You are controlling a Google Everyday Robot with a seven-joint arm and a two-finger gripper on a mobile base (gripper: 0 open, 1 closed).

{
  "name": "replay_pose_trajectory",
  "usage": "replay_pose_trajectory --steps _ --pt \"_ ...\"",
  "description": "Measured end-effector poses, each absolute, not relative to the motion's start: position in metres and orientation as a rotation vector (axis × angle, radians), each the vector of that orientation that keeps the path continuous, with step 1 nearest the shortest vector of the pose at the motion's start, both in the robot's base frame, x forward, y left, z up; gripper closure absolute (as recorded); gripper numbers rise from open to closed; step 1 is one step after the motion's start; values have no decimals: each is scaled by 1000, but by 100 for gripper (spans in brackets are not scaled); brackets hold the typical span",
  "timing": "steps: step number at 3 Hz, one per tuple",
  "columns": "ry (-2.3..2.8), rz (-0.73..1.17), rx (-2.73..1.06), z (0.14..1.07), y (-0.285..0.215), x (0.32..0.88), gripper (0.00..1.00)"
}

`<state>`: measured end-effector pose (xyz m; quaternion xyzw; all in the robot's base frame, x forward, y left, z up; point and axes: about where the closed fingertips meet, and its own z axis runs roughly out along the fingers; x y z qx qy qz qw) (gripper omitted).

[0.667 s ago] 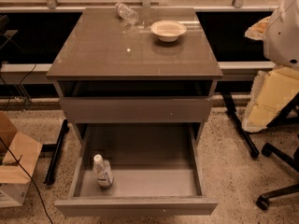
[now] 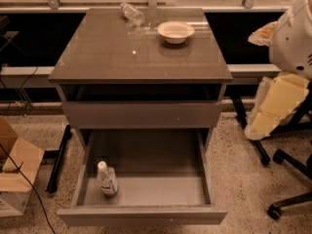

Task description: Pick blue plastic bottle from middle drawer and place on counter

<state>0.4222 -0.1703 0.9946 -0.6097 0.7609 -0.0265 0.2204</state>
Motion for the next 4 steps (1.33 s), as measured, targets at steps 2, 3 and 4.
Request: replay_pose_trajectory --steps 2,3,4 --pt "1976 136 -1706 948 -129 428 0" --pt "1962 193 -1666 909 -109 444 0" --pt "2002 276 -1680 867 -89 462 0"
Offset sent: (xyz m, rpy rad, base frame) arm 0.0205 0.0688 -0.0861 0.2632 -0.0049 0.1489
